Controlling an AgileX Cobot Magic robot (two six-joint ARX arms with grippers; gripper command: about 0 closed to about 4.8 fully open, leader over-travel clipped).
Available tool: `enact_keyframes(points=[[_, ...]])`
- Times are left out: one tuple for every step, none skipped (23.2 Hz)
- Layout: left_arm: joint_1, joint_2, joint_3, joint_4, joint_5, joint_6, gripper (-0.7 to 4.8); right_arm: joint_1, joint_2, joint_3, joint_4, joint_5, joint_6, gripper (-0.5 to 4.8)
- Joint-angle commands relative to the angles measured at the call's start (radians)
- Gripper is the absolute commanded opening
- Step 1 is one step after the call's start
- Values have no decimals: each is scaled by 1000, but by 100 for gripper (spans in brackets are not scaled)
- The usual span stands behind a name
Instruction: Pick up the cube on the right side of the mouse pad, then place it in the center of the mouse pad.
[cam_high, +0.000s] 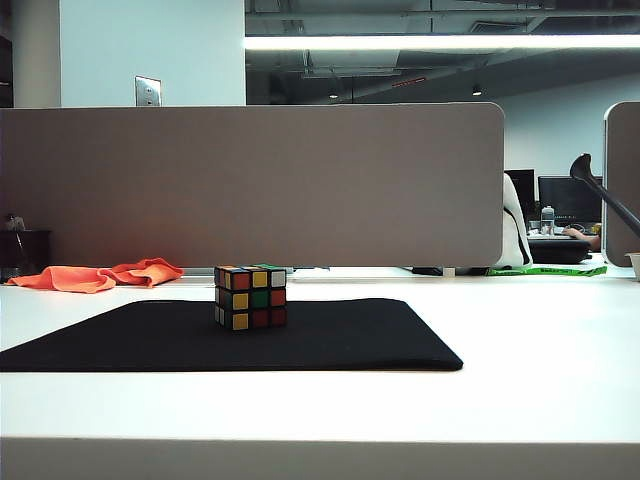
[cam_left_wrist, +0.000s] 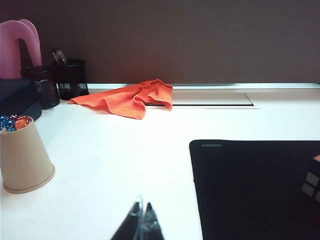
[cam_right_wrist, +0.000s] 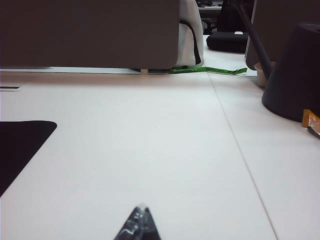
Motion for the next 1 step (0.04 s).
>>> enact_keyframes(points=[[-1, 1, 4, 14, 3, -6, -5, -1, -1, -2, 15, 1, 3, -6]])
